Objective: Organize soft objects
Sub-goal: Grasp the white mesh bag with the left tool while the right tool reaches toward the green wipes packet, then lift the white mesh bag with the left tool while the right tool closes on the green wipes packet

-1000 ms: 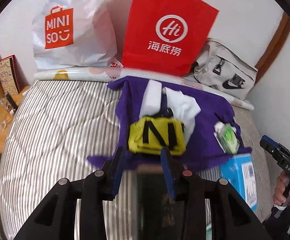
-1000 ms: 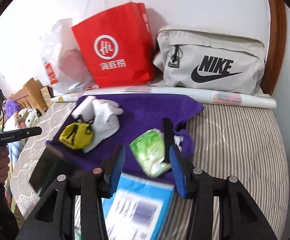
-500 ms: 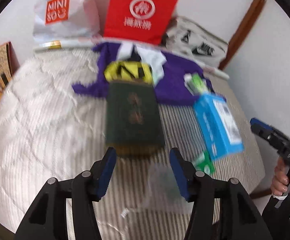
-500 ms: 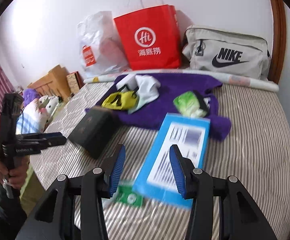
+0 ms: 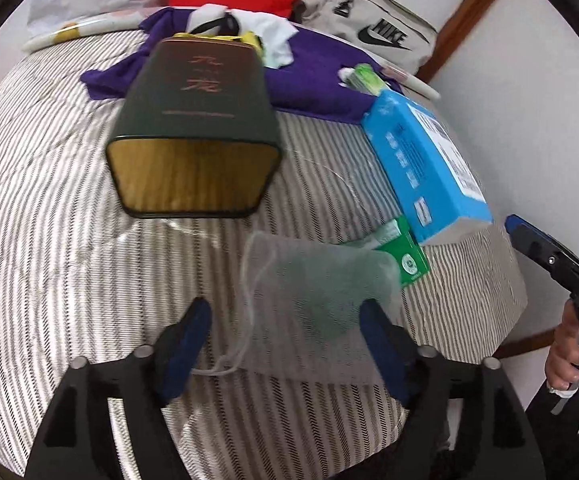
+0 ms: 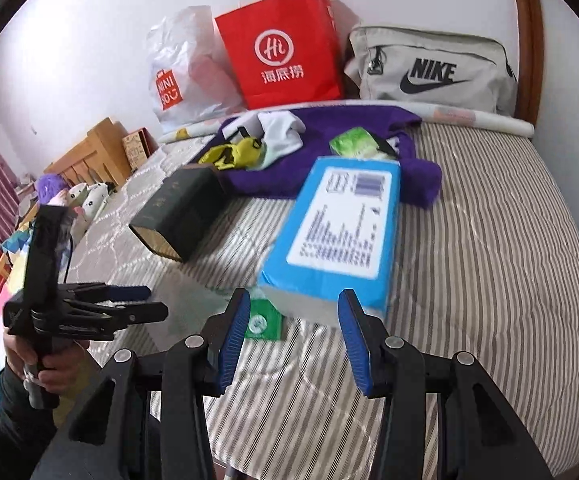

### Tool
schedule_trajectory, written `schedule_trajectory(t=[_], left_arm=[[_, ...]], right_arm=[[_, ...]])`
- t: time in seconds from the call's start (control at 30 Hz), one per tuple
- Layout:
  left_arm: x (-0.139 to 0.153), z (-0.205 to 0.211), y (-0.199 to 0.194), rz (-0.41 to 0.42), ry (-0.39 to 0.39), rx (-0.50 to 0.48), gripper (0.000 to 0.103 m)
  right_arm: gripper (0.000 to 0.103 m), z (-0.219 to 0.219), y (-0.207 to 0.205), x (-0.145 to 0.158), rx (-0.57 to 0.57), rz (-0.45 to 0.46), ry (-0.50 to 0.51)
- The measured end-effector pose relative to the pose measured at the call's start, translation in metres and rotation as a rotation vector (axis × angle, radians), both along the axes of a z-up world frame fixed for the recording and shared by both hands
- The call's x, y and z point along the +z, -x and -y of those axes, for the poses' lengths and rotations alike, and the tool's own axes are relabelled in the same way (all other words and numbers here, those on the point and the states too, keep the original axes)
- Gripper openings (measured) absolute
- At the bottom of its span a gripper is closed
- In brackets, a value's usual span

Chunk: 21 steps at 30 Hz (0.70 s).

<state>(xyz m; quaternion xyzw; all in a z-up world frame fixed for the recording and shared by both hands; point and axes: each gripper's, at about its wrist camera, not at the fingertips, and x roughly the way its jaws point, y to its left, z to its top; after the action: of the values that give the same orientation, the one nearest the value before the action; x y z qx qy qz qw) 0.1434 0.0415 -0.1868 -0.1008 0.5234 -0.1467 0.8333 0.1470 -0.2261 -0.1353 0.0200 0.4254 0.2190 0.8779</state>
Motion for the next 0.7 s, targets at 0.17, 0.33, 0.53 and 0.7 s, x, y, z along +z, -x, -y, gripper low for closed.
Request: schedule_trajectory(t=[0.17,0.33,0.53,0.7], left_arm=[[-0.002,0.026,0.003,0.024,-0.11,-0.052,0.094],[-0.005,0.042,0.006,0.046,-0.201,-0.076,0.102],[-0.01,0.056,0.011,0.083,-0.319,-0.088,0.103],[-0.009,0.055,0.019,0.109,-0.324,-0.065,0.1]], right_arm=[[0.046,0.001,0.003,-0.013,0.004,-0.03,-0.006],[0.046,0.002,0.004,-0.022,0.011,-0.05,-0.02],[0.046,0.001,0.006,-0.03,0.017,-0.071,-0.027],[0.046,0.002,0.009,-0.035,0.014,-0.081,-0.019]])
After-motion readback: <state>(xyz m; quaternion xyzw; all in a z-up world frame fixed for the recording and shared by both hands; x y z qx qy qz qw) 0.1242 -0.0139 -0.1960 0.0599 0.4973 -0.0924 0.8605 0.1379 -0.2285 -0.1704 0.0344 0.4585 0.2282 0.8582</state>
